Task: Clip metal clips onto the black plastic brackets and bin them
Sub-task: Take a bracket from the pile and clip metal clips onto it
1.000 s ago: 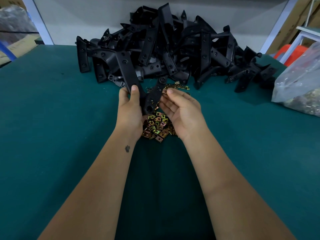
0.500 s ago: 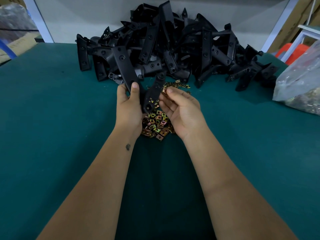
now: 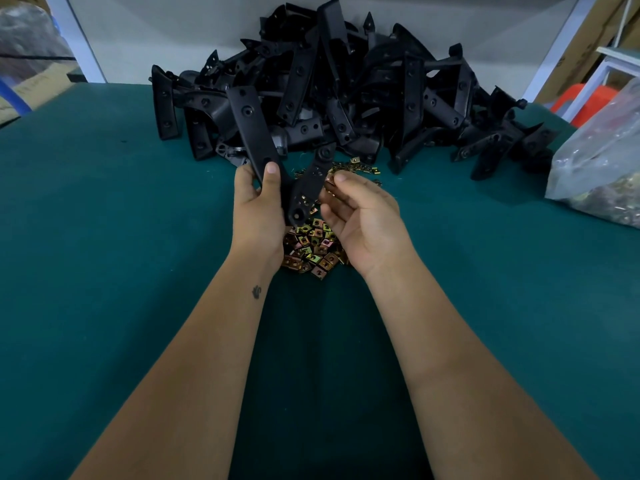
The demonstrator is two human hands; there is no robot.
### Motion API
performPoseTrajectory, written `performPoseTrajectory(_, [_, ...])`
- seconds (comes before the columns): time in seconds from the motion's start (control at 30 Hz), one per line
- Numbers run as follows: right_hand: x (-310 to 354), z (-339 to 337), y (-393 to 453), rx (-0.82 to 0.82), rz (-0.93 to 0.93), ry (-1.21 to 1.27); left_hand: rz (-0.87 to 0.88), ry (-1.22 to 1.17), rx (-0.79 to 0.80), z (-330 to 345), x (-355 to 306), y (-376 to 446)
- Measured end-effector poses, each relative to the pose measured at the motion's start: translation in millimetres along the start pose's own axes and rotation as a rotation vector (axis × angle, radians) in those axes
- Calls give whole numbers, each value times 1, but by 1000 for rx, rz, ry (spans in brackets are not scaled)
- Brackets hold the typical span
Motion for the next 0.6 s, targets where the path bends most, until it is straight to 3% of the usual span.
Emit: performPoseTrajectory(0.6, [5,3,3,31,-97,-126,72,104,-17,-8,2,9])
Point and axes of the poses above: each hand's wrist, its own y-axis towards the middle knuckle, its own z-axis out of the palm, x = y × z, the point moved 9 cm from there along y, towards the middle knuckle, and after that the axes turned 9 degrees about -x, right-handed, at the moved point
